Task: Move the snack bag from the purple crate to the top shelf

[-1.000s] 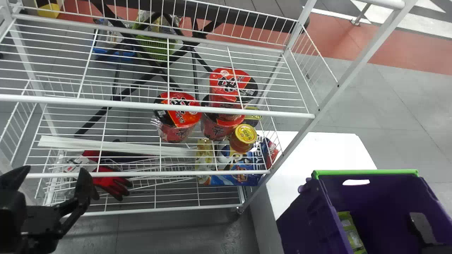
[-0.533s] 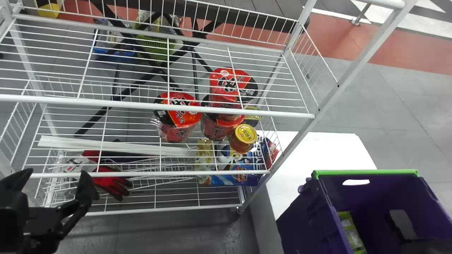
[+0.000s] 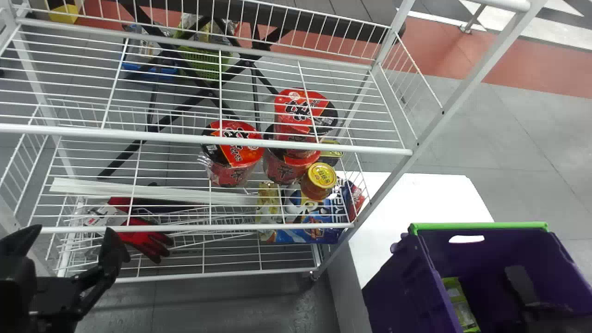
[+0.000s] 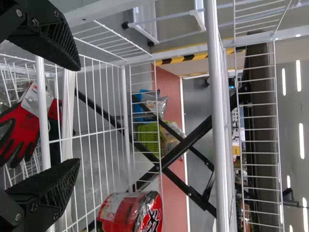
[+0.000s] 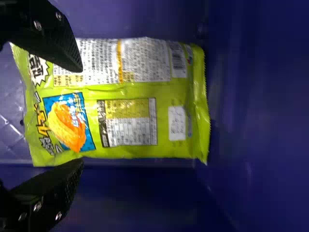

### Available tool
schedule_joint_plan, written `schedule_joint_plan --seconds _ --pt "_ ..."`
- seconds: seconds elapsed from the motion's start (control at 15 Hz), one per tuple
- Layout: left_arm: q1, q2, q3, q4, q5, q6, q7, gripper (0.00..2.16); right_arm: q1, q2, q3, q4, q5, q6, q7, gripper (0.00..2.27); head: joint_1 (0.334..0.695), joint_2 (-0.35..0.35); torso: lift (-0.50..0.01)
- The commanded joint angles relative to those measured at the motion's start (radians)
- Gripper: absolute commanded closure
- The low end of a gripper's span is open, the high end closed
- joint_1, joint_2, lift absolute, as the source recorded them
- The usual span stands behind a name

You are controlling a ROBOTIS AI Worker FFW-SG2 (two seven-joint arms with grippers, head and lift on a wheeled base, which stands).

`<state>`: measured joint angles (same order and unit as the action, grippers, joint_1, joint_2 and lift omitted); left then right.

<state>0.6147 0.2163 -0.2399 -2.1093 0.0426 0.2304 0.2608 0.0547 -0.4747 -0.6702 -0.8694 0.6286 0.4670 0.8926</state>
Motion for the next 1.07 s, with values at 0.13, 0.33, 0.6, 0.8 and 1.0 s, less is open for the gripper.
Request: schedule_joint_plan --seconds 0.13,0.33,0.6,0.8,1.0 --pt "-0.003 -0.002 -0.006 0.009 -0.004 0.005 -0.002 0.16 0.008 -0.054 -0.029 0.099 -0.07 -0.124 0.042 0.19 0.695 -0.35 -0.451" --pt "-0.016 -0.005 -0.006 0.023 -0.001 0.005 -0.006 0.16 0.028 -0.081 -0.075 0.115 -0.125 -0.142 0.101 0.21 0.695 -0.35 -0.451" --pt "-0.035 -0.008 -0.002 0.037 0.01 0.011 -0.009 0.16 0.037 -0.079 -0.077 0.125 -0.138 -0.142 0.134 0.21 0.695 -0.35 -0.451" --pt "-0.05 -0.006 0.004 0.06 0.022 0.011 -0.011 0.16 0.037 -0.071 -0.055 0.139 -0.104 -0.142 0.112 0.21 0.695 -0.35 -0.451" --pt "-0.066 -0.006 -0.002 0.078 0.023 0.011 -0.011 0.16 0.037 -0.068 -0.046 0.162 -0.09 -0.146 0.095 0.21 0.695 -0.35 -0.451"
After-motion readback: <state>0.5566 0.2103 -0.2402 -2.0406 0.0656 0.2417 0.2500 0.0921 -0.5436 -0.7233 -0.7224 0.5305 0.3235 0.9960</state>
